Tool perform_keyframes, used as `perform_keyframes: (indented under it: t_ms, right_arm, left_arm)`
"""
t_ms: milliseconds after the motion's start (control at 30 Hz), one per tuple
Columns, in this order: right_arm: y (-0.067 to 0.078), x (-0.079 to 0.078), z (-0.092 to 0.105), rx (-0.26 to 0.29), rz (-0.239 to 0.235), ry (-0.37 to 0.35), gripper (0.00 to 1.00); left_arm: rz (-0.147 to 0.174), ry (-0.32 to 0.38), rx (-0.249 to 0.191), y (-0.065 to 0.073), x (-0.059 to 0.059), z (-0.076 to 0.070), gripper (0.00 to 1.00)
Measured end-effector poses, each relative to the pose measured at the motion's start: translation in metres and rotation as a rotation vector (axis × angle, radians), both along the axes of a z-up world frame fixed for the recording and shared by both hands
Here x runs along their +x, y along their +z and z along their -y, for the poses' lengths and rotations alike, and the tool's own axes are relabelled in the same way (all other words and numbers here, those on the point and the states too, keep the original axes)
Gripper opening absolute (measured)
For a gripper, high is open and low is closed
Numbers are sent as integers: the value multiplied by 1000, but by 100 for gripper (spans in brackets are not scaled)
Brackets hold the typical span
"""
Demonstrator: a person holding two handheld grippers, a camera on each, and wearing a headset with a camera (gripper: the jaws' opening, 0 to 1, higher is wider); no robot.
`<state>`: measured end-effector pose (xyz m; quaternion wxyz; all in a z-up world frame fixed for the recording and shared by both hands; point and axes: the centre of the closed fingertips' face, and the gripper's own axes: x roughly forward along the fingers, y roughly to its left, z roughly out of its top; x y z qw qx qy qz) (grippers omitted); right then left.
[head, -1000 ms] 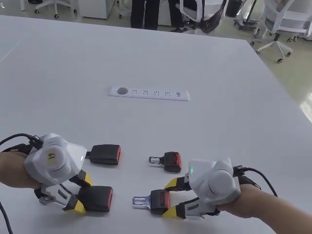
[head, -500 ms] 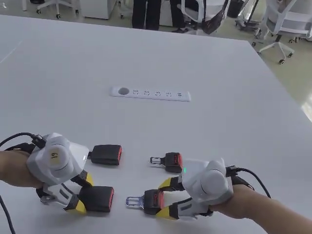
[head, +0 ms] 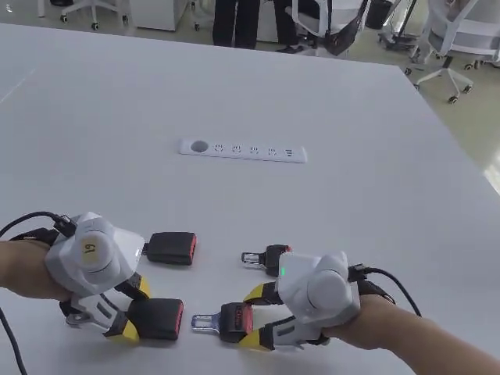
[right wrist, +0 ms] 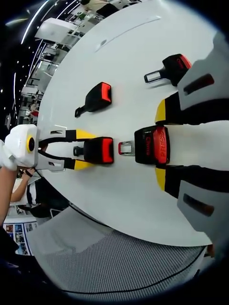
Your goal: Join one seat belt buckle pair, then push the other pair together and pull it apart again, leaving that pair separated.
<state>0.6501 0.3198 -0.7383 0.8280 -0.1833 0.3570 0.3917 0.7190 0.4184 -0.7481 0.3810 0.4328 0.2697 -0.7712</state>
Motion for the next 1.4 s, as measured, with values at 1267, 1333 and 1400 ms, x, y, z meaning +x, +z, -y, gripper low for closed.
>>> perform_keyframes:
  t_ms: [1267, 1333, 1400]
  right_arm:
    - [-1, 16, -22, 13, -8, 27, 30]
    - [-1, 17, -23, 15, -7, 27, 30]
    - [-1, 18, -25, 15, -6, 28, 30]
  left_arm:
    - [-5, 5, 2, -2, 2, -1, 32]
    - [-4, 5, 2, -2, 2, -1, 32]
    - [-5, 5, 3, -2, 2, -1, 32]
